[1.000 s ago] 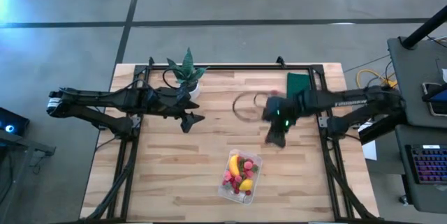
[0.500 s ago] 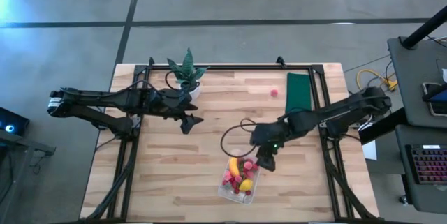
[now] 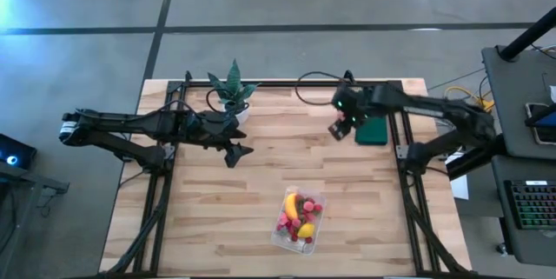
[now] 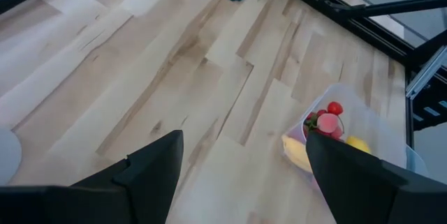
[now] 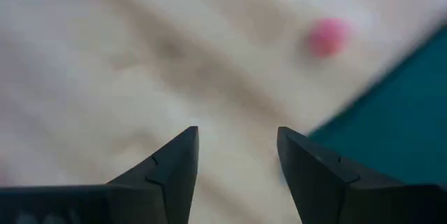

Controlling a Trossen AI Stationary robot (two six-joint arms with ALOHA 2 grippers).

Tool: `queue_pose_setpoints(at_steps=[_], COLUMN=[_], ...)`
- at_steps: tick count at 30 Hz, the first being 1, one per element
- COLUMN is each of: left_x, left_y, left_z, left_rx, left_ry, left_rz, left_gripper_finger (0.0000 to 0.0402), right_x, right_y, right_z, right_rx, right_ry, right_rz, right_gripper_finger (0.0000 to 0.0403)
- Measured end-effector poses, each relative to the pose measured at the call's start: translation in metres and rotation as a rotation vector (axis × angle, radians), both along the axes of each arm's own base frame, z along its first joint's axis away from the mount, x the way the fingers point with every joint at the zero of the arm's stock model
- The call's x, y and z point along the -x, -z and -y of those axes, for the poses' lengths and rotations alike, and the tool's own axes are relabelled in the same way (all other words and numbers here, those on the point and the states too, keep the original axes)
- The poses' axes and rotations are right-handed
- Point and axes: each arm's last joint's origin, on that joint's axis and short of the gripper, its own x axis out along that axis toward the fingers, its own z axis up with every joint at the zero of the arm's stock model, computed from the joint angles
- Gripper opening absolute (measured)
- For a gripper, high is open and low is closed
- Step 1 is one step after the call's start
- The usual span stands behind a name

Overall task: Pick and placing Produce into tupperware
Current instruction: Put the peach into the transparent bin

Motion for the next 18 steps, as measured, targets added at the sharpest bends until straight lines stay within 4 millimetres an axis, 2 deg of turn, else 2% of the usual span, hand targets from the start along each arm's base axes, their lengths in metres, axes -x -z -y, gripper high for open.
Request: queue_pose_setpoints(at_steps=[4, 7, 12, 18], left_x=[-0.001, -0.001, -0.001, -0.001], left_y=[0.001, 0.001, 0.001, 0.001], left_z=[0.000, 0.000, 0.000, 0.000], left_rx=[-0.002, -0.002, -0.003, -0.004], left_ry=[0.001, 0.001, 0.001, -0.001], left_rz=[-0.005, -0.006, -0.009, -0.009], left_gripper_finger=[0.0288, 0.0288, 0.0288, 0.0288], right_x=[0.006, 0.007, 0.000, -0.006], right_y=[0.025, 0.040, 0.057, 0.072], right_z=[0.042, 0.061, 0.080, 0.087], right_rx=[-0.027, -0.042, -0.049, -0.049], right_ry=[0.052, 0.057, 0.044, 0.026], right_rz=[-0.111, -0.148, -0.112, -0.134], right_gripper_finger=[0.0189, 0.0195, 0.0216, 0.0250])
